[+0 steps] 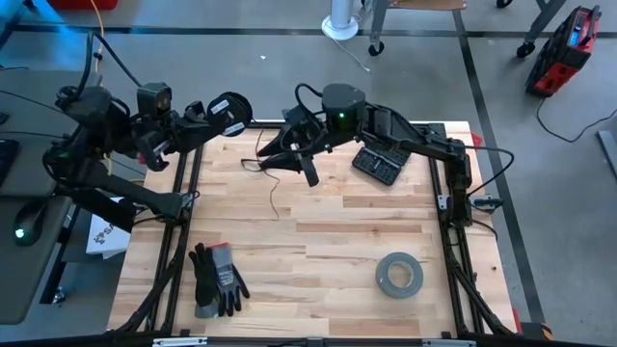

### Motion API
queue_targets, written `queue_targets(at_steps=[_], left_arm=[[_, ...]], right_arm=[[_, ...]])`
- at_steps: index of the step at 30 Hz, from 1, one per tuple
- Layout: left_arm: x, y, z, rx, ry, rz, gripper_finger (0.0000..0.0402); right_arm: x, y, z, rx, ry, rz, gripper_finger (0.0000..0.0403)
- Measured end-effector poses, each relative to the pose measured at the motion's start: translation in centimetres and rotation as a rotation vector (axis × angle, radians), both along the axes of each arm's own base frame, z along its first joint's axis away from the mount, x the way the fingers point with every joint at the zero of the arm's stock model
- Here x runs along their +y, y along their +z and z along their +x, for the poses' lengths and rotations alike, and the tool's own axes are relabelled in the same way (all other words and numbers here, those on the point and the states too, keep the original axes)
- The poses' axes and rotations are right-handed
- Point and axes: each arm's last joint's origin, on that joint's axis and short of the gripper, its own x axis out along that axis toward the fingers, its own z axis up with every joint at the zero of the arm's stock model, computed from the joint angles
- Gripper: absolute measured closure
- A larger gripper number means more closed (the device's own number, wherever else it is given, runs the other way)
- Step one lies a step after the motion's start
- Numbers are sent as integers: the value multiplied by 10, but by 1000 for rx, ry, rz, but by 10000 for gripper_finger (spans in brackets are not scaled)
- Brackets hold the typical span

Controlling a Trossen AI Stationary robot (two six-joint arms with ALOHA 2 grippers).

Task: Coil cords
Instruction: Coil the black wire on the black spool

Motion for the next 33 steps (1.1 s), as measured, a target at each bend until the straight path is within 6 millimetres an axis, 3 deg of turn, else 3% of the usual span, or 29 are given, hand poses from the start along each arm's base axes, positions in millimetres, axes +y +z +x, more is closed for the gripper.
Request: queue_targets(at_steps=[13,16,20,23,28,33], left_arm=[[0,1,2,-10,1,-2,401],[0,1,1,-12,0,-2,401],[0,1,1,-11,2,-2,401],[1,2,1,-28,31,-15,401],[-1,1,18,-34,20,-104,401],[-3,-1,34,-41,-42,-208,401]], right_arm=[[0,1,0,8,-5,40,293],[1,1,0,4,-1,32,320],[8,1,1,-19,-10,-28,389],[23,4,3,-75,-44,-85,398],[44,3,18,-222,-108,-194,402],[41,-1,30,-293,-201,-231,402]])
